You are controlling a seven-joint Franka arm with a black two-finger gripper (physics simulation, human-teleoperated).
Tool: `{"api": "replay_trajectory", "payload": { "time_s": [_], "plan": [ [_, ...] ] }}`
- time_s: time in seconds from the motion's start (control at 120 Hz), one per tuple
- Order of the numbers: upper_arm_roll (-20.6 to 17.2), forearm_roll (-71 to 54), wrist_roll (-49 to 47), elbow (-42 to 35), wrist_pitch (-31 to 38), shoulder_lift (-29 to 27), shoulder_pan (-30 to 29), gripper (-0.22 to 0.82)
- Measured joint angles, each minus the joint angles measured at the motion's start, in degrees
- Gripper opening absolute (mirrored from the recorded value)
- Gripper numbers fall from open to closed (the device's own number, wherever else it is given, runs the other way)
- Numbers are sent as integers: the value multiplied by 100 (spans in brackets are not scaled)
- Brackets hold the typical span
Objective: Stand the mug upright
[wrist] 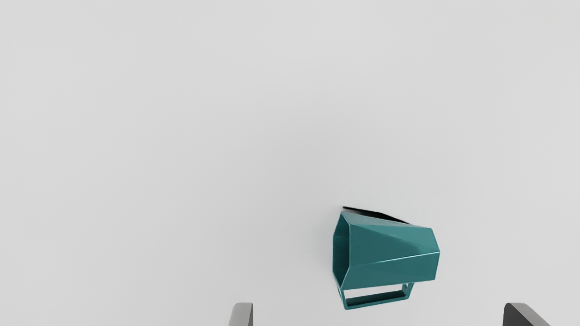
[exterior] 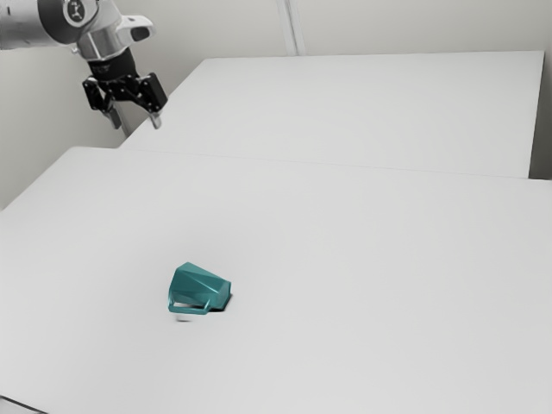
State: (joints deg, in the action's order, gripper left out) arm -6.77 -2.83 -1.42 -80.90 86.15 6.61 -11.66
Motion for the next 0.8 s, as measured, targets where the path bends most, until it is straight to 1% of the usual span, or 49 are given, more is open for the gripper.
{"api": "replay_trajectory", "payload": {
  "time_s": [0.175,0.275,0.308,0.333,0.392,0.433,0.583,0.683,0.8],
  "plan": [
    [29,85,-10,-29,50,-10,-59,60],
    [49,442,34,-186,94,26,-278,60],
    [92,634,87,-423,173,-21,-359,60],
    [152,796,140,-761,278,-155,-408,60],
    [293,1198,301,-1765,620,-601,-519,60],
    [342,1511,450,-2389,870,-796,-646,60],
    [406,2619,1278,-4079,1727,-953,-1242,60],
    [446,3062,1885,-4623,2183,-950,-1518,60],
    [463,3595,2497,-4983,2521,-868,-1532,60]
  ]
}}
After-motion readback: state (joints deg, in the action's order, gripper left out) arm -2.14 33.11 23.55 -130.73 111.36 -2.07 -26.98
